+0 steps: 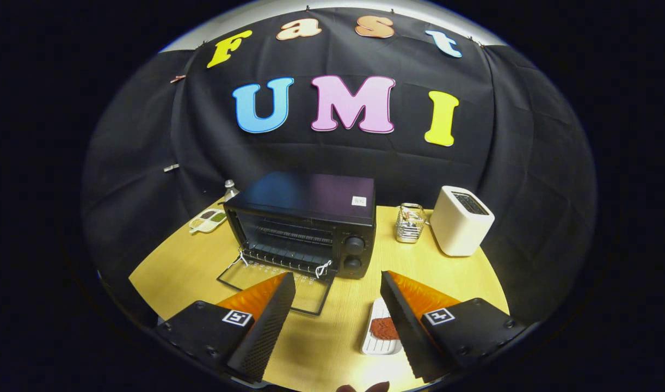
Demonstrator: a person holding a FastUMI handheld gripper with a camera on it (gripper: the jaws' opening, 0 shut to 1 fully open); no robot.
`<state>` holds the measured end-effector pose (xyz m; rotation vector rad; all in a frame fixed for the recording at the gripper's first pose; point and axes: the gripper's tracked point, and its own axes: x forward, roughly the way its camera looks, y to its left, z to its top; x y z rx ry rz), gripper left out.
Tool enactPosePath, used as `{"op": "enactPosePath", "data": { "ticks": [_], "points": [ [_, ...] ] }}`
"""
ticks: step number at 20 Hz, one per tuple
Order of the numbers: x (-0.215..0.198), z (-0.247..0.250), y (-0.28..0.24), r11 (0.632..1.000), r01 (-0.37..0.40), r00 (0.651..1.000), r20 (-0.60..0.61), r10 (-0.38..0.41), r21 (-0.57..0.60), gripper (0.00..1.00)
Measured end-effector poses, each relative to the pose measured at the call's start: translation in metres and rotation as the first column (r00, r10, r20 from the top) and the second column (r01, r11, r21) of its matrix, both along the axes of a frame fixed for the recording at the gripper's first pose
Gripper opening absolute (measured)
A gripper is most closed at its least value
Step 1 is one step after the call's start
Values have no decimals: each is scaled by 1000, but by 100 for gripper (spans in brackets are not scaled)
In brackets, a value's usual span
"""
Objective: Open the toaster oven, put the food inside, and close the toaster oven door.
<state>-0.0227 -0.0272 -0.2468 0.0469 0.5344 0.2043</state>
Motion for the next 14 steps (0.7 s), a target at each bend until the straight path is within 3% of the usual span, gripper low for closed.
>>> {"op": "enactPosePath", "data": {
  "ticks": [4, 8, 10, 14],
  "points": [
    [0, -20, -39, 998, -55, 992, -110, 60, 42, 98],
    [6, -57, -86, 995, -58, 963, -257, 76, 76, 97],
    [10, -86, -106, 995, -66, 937, -337, 88, 74, 98],
    [6, -141, -115, 980, -74, 846, -508, 159, 184, 97]
  ]
}}
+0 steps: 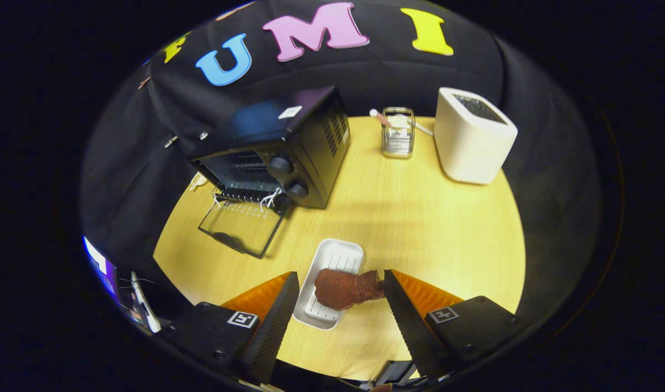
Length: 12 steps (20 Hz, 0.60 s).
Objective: Open the toaster oven, put the food inside, and close the toaster oven door.
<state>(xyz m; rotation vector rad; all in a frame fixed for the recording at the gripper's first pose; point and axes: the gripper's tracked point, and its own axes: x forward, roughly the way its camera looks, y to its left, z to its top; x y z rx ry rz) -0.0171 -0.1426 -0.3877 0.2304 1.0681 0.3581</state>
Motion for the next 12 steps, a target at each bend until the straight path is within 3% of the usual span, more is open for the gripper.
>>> {"op": "enactPosePath", "data": {
  "ticks": [2, 6, 10, 11, 12],
  "points": [
    [3, -25, -6, 1000, -1, 999, -54, 2, 11, 97],
    [7, -51, -5, 999, 2, 992, -123, 5, 52, 78],
    [4, -39, 12, 974, 27, 982, -187, 16, 223, 33],
    [4, -37, 9, 979, 17, 985, -169, 19, 204, 21],
    [4, -33, 3, 983, -5, 989, -142, 31, 183, 19]
  ]
}}
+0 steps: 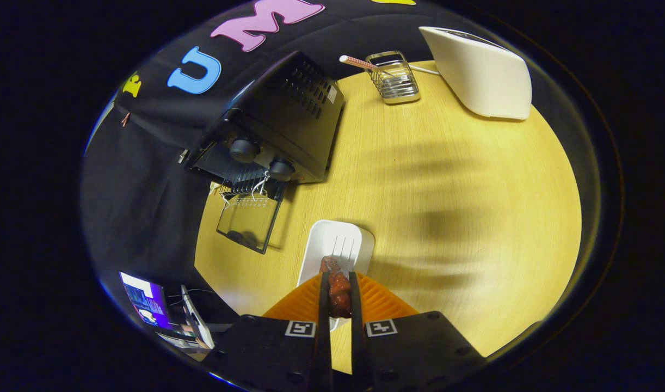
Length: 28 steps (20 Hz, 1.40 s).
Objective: Open the toaster oven, put the food inside, and close the toaster oven door.
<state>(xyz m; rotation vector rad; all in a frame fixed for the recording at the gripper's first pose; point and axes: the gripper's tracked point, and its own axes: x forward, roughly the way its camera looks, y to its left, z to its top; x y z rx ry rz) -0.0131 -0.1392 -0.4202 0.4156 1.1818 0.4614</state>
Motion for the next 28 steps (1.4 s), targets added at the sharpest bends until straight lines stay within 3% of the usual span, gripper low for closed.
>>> {"op": "enactPosePath", "data": {
  "ticks": [4, 9, 16, 22, 28],
  "points": [
    [-1, 24, 0, 998, 38, 995, 96, -33, -55, 16],
    [-2, 90, 20, 989, 146, 961, 239, -142, -1, 16],
    [-15, 174, 102, 978, 190, 906, 367, -210, 90, 16],
    [-11, 188, 178, 968, 213, 877, 410, -250, 134, 16],
    [33, 163, 245, 947, 265, 862, 396, -318, 183, 16]
  ]
}}
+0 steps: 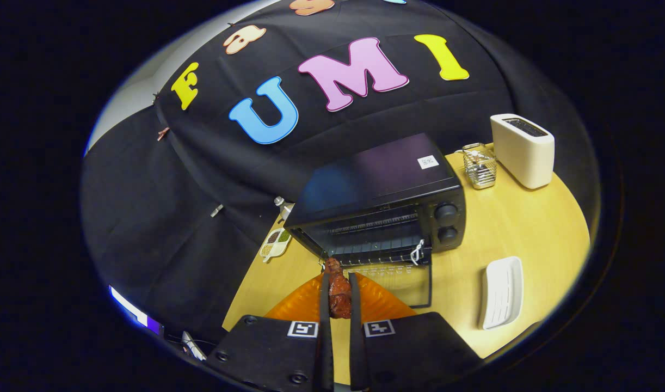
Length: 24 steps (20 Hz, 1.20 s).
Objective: Open the toaster oven, put the food inside, and close the toaster oven door.
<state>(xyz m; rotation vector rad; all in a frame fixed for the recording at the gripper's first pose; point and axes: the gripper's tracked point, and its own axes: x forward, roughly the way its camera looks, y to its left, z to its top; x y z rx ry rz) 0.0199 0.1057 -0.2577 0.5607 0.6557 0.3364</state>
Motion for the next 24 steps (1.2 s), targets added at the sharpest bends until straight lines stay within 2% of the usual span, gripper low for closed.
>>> {"op": "enactPosePath", "data": {
  "ticks": [3, 11, 15, 20, 22, 23, 24],
  "points": [
    [31, -21, 18, 998, 54, 999, -1, -54, 41, 16],
    [104, -81, 29, 986, 163, 986, 19, -164, 34, 16],
    [129, -103, 28, 972, 228, 973, 19, -230, 53, 16],
    [156, -121, 33, 958, 275, 960, 23, -278, 80, 16],
    [160, -129, 21, 949, 314, 948, 50, -313, -10, 19],
    [161, -133, 15, 944, 324, 945, 66, -320, -64, 31],
    [160, -136, 10, 935, 333, 942, 78, -326, -122, 36]
  ]
}}
